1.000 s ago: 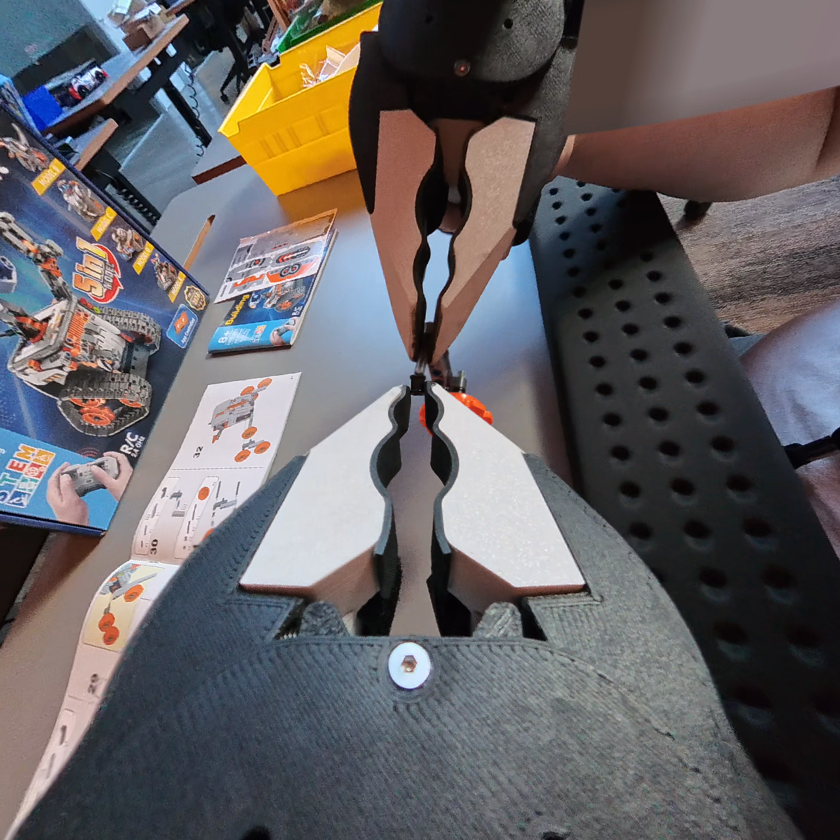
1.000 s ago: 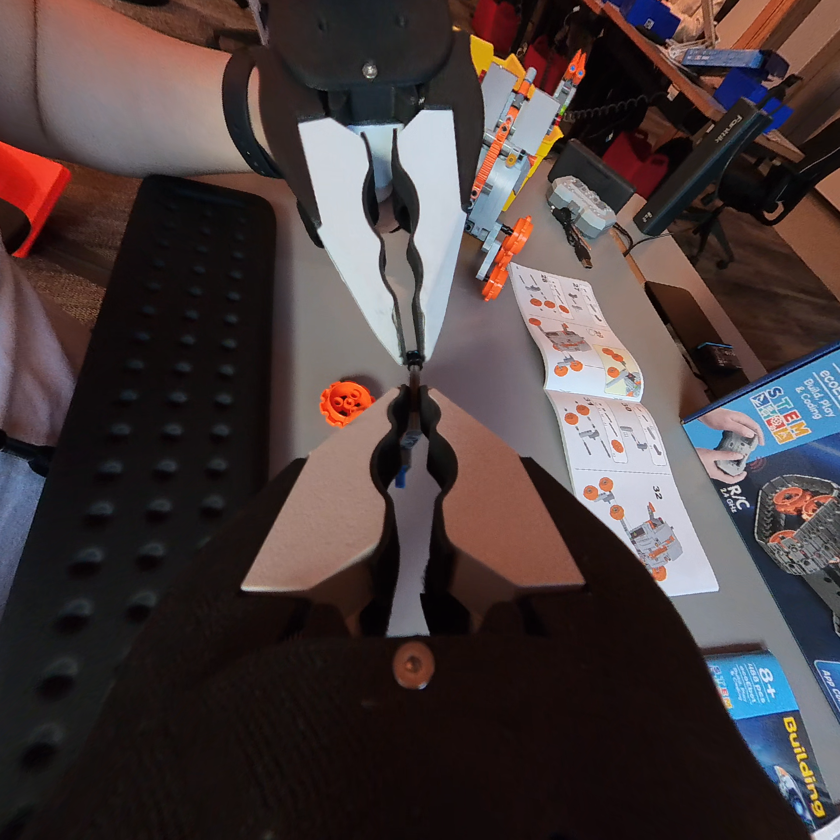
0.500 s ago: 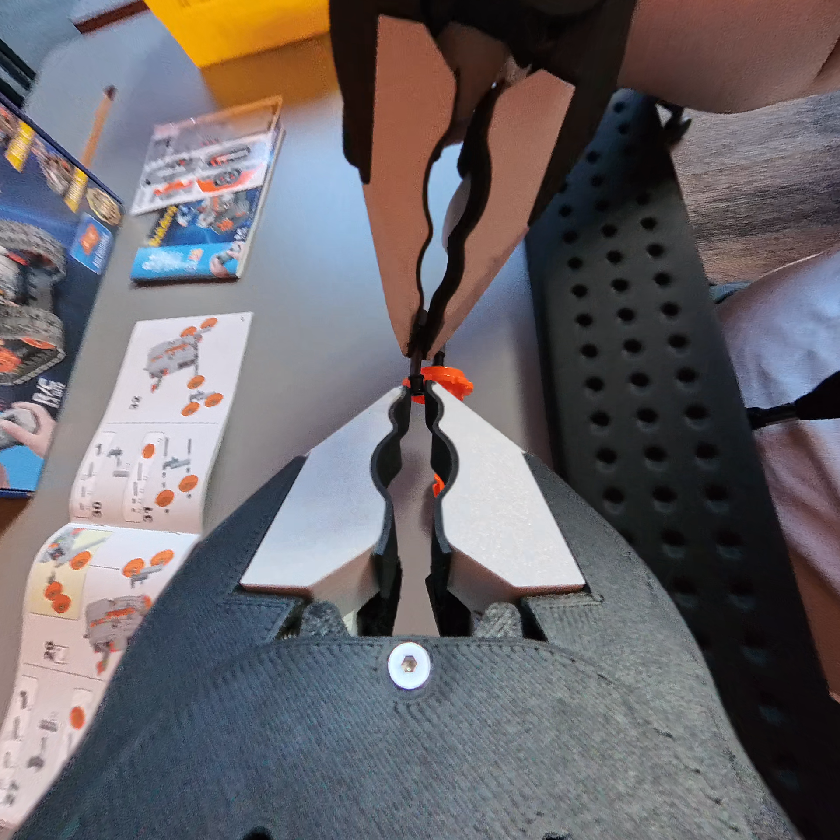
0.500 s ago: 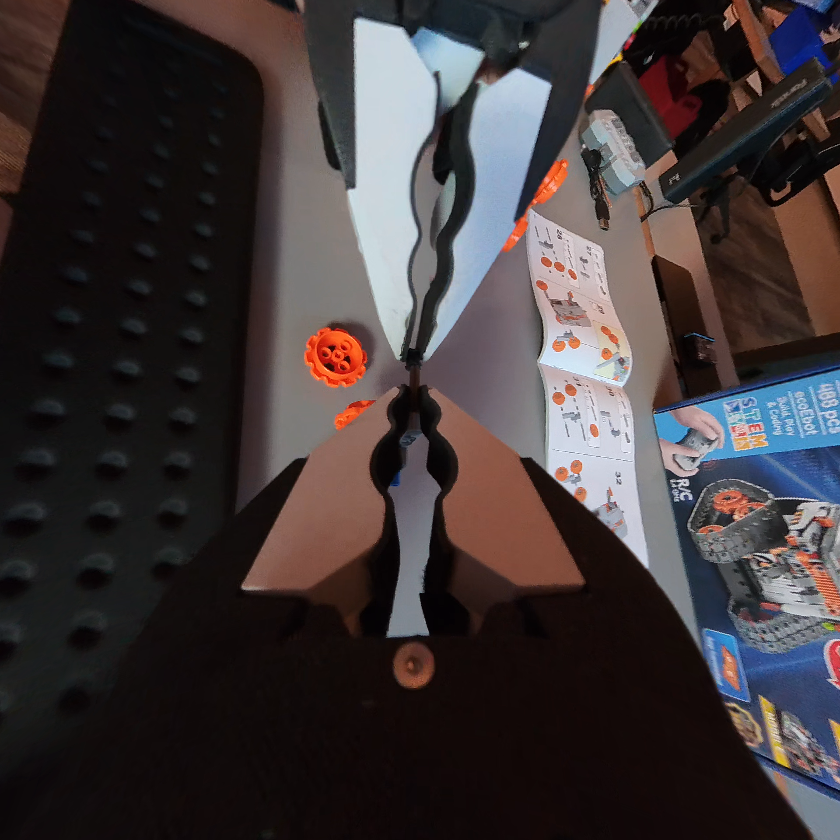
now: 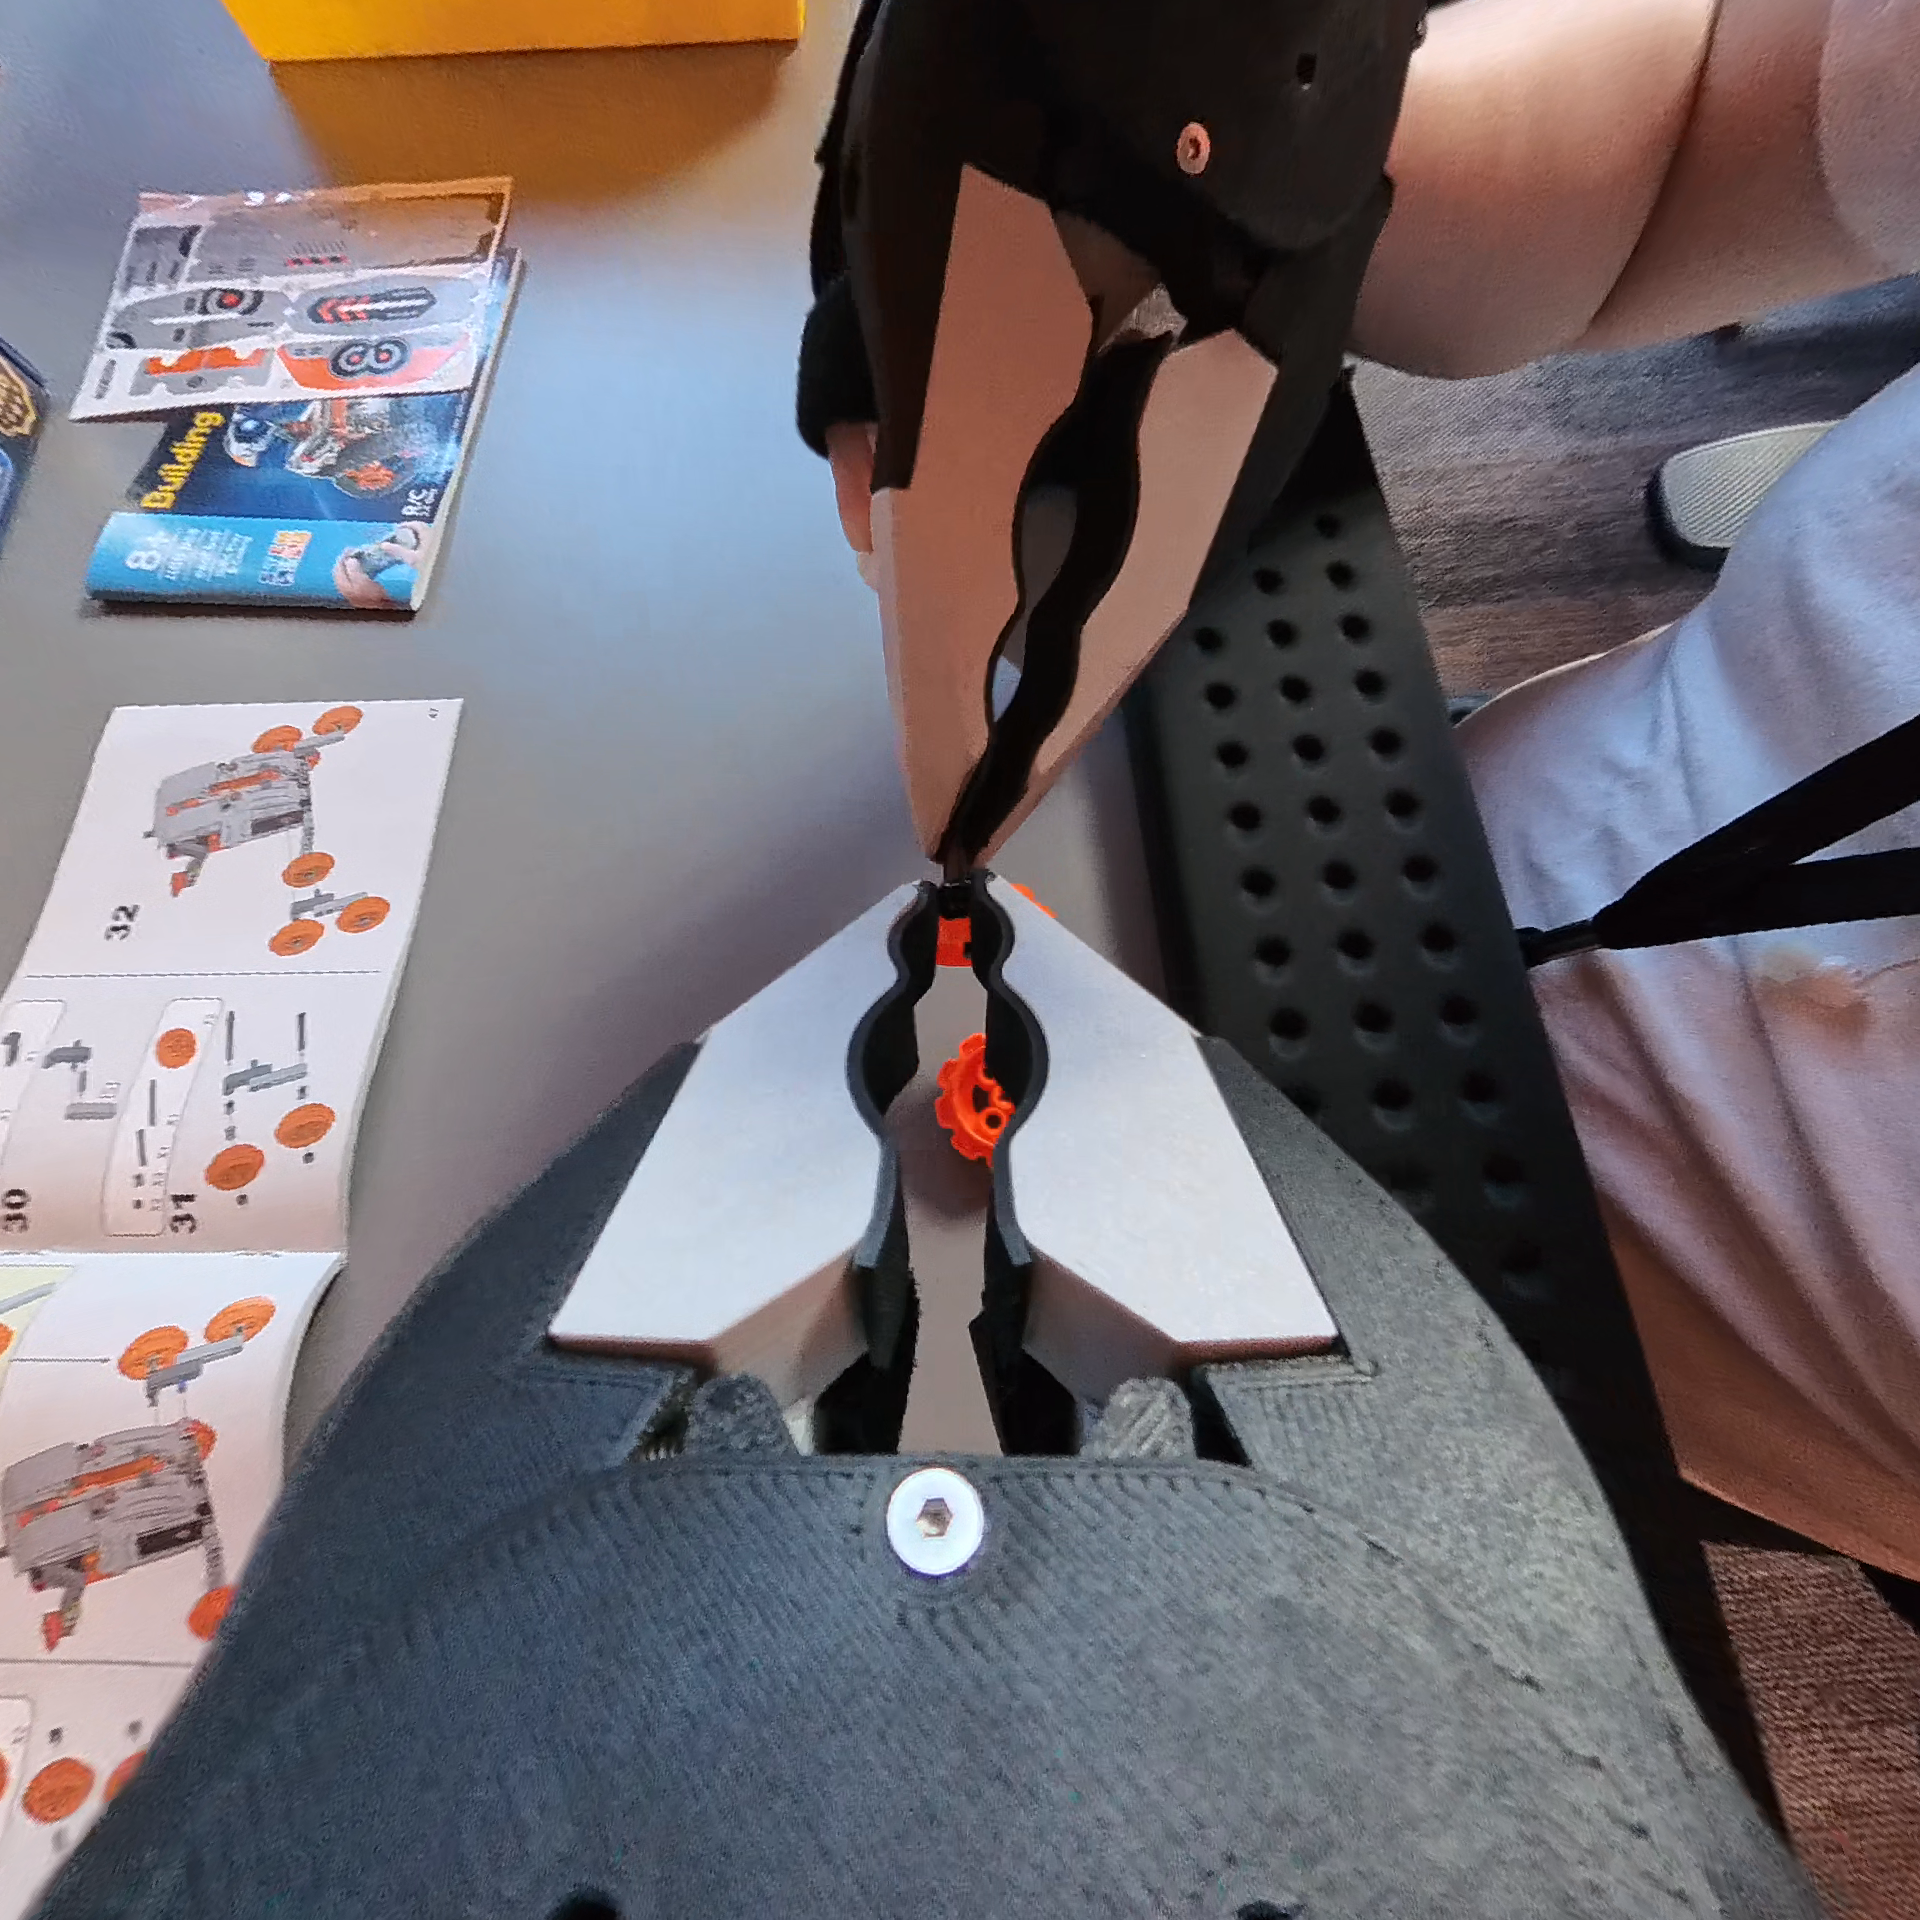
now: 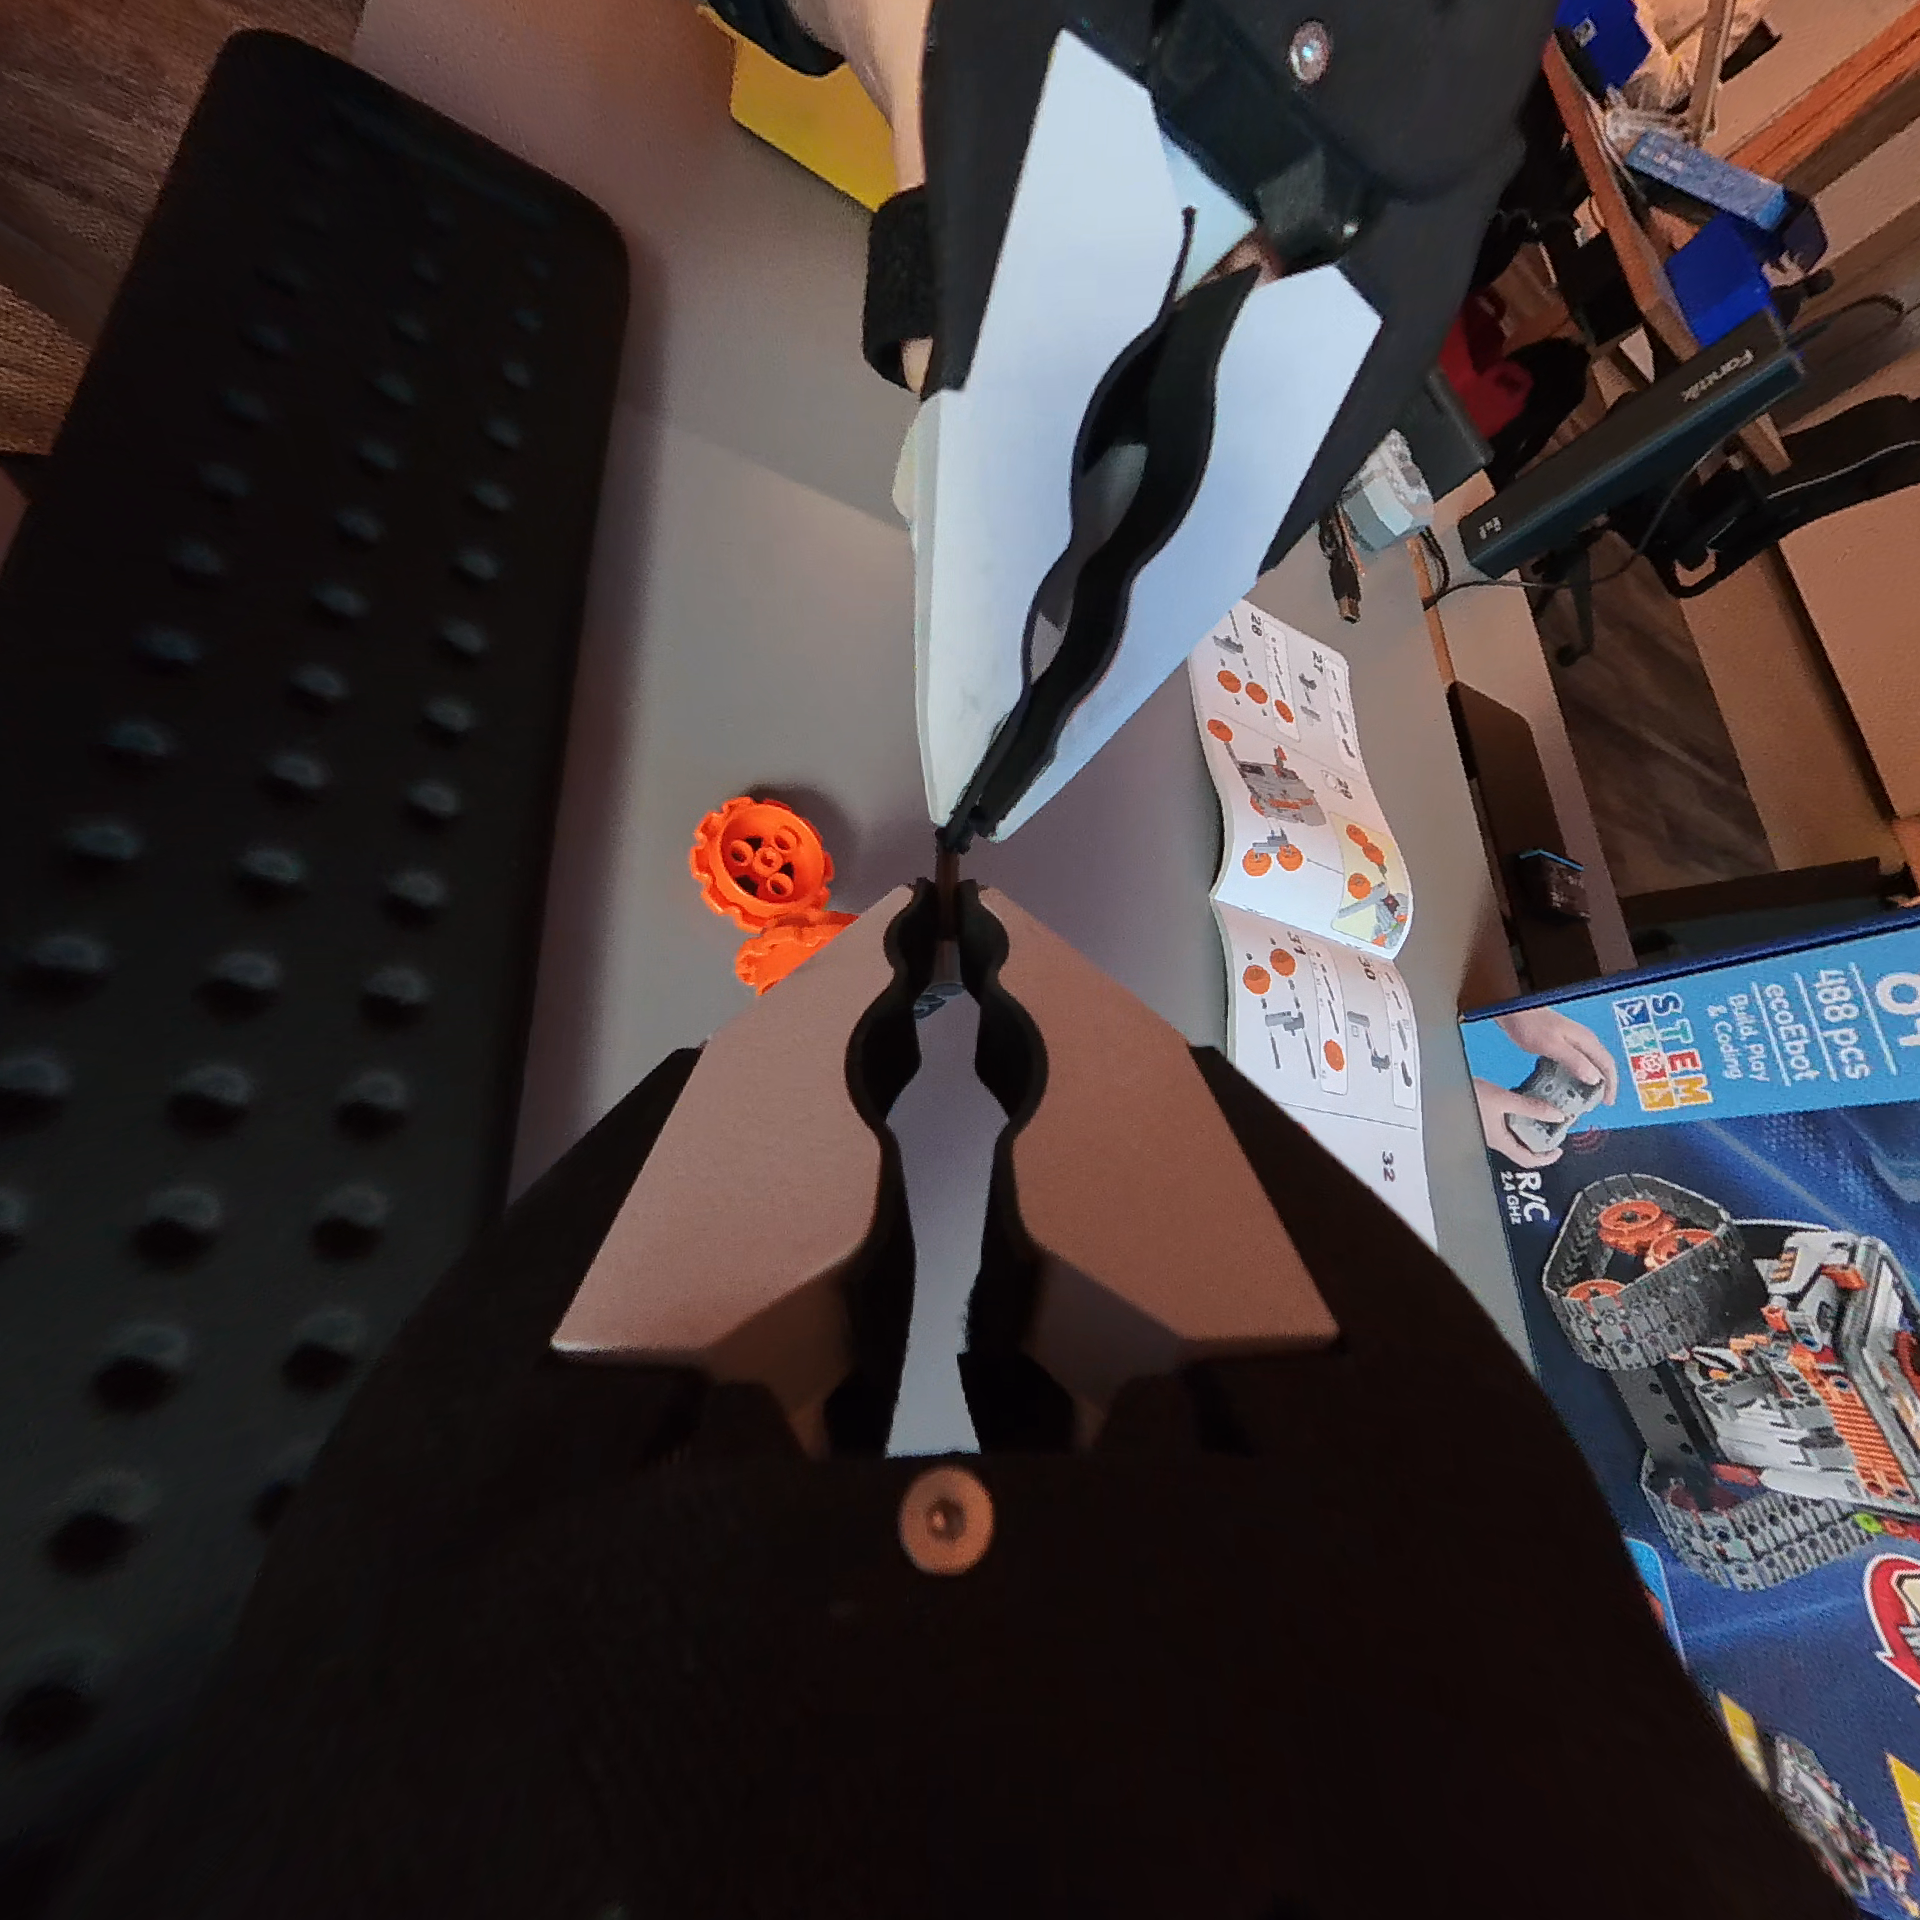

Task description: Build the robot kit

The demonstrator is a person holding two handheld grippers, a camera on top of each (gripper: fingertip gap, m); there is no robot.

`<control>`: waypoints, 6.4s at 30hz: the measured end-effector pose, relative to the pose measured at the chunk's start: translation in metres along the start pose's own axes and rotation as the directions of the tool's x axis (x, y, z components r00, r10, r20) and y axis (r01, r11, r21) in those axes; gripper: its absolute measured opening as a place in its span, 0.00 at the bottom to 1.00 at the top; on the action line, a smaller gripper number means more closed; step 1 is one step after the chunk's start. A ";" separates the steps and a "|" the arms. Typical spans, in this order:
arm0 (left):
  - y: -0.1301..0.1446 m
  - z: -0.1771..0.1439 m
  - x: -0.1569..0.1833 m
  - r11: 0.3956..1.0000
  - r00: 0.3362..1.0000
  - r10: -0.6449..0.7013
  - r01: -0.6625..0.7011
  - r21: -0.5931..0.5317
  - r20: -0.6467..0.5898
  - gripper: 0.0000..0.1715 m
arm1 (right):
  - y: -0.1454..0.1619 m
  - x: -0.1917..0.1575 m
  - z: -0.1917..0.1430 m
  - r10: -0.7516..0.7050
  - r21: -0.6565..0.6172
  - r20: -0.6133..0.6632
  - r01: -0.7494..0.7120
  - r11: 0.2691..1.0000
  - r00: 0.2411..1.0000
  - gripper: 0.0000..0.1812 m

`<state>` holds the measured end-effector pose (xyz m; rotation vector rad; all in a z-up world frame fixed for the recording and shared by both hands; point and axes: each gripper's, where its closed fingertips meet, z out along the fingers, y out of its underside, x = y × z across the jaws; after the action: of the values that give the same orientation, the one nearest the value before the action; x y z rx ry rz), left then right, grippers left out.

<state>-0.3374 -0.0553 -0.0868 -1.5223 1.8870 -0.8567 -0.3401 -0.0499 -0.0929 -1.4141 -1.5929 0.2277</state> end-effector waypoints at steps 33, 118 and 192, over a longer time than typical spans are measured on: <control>-0.036 -0.035 -0.013 0.690 0.874 -0.368 0.486 0.536 -0.318 0.02 | -0.030 0.033 -0.022 0.074 0.203 -0.245 -0.023 0.979 0.967 0.01; -0.025 -0.007 -0.044 0.931 0.821 -0.289 0.120 0.345 0.492 0.17 | -0.003 0.077 -0.018 0.868 0.467 0.302 -0.855 0.227 0.395 0.01; -0.016 0.005 0.009 0.923 0.837 0.289 -0.372 0.096 0.465 0.03 | -0.026 0.007 -0.021 -0.093 0.209 0.008 0.090 0.974 0.996 0.17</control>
<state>-0.3250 -0.0674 -0.0779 -1.1118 1.6122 -0.4560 -0.3407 -0.0612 -0.0609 -1.1780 -1.5948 0.3430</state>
